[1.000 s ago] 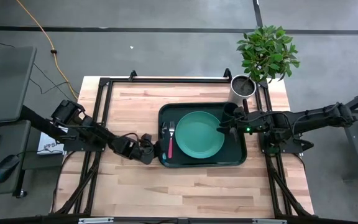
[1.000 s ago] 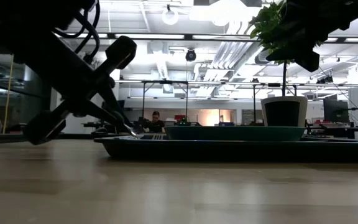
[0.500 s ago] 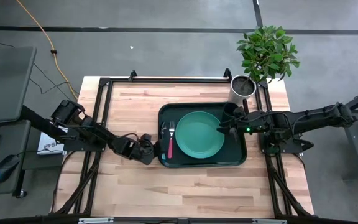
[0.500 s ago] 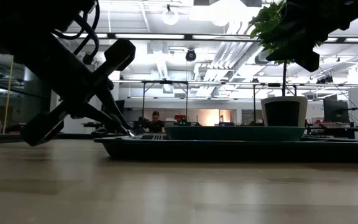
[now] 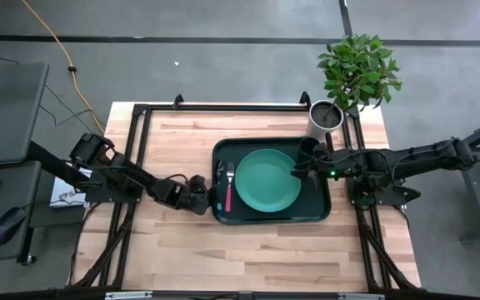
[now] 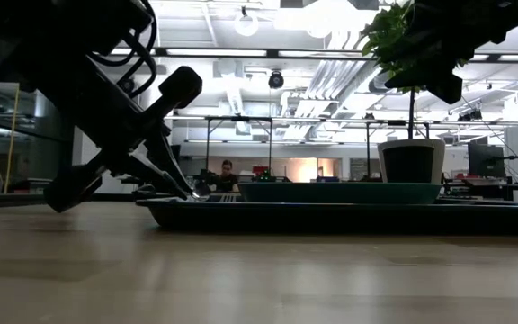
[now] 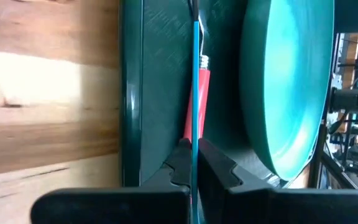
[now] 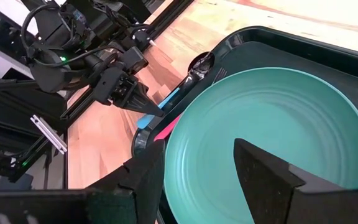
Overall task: Pick and place plate/cup/fork/spoon on tray
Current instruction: Put the blue spoon on the green serving tray
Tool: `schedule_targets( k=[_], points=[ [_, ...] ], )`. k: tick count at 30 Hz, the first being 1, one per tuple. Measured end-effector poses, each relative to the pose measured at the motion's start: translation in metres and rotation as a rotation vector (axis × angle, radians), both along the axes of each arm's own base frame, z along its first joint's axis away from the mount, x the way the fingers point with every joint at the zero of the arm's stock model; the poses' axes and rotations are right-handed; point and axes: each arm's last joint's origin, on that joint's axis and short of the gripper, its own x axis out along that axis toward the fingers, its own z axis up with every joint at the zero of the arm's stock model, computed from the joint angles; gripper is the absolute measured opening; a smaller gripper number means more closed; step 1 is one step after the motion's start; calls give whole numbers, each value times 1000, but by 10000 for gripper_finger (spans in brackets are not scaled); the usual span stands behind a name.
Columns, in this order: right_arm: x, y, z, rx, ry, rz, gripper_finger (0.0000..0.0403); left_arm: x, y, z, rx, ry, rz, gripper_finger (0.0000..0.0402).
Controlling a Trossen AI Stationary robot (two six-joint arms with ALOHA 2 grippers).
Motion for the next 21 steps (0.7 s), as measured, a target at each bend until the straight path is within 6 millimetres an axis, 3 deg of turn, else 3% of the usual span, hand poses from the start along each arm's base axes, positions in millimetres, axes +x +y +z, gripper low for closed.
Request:
schedule_targets(
  k=[21],
  points=[
    [0, -1, 0, -2, -3, -25, 184, 0, -1, -5, -58, 8, 10, 0]
  ],
)
